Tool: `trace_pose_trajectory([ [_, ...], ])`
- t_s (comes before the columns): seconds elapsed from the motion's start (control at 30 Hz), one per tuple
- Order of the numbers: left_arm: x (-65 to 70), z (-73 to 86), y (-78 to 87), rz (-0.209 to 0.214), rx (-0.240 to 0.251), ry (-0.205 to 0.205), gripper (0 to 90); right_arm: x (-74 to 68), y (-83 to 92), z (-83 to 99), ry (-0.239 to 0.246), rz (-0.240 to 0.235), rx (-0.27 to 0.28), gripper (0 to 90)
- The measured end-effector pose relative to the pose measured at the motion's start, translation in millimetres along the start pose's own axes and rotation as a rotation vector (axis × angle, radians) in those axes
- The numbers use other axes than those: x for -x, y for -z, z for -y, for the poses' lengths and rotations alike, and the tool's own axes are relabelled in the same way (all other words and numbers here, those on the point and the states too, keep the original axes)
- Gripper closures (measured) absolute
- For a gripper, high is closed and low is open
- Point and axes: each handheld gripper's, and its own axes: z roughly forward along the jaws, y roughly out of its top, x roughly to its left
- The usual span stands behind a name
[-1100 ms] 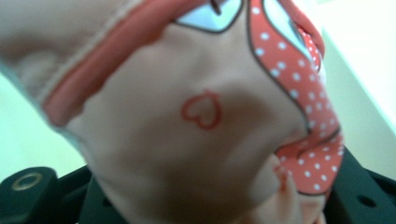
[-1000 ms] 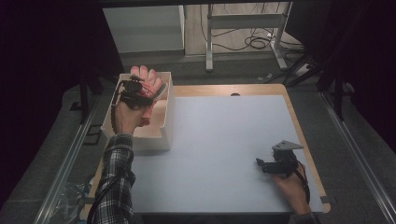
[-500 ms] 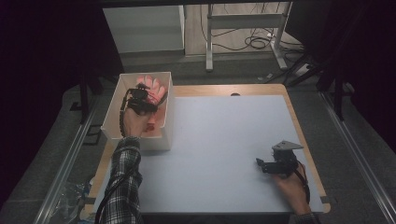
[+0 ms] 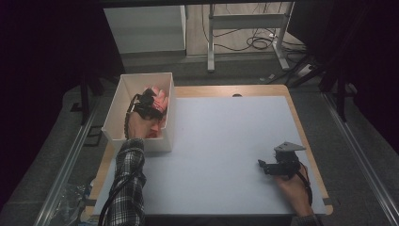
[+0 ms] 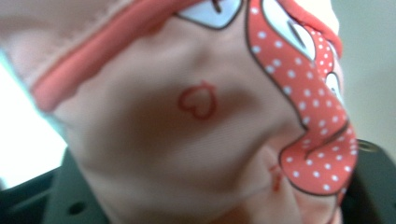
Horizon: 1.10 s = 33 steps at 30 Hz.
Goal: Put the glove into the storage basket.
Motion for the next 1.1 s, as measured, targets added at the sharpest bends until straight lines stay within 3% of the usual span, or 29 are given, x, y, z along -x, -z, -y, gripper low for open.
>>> trace_pose_trajectory([
  [0.13,0.0,-0.4,2.5,-0.023,0.005,-0.004,14.7,0.0,0.0,0.0,0.000,0.000,0.000,15.2],
  [0.2,-1.0,-0.1,3.7,-0.028,0.006,0.006,12.0,0.0,0.0,0.0,0.000,0.000,0.000,15.2],
  [0.5,-2.8,1.1,10.3,-0.018,0.009,0.011,7.9,0.0,0.0,0.0,0.000,0.000,0.000,15.2],
  [1.1,-3.6,3.1,38.5,-0.006,0.090,0.009,3.5,-0.1,0.0,0.0,0.001,0.001,-0.001,15.2],
])
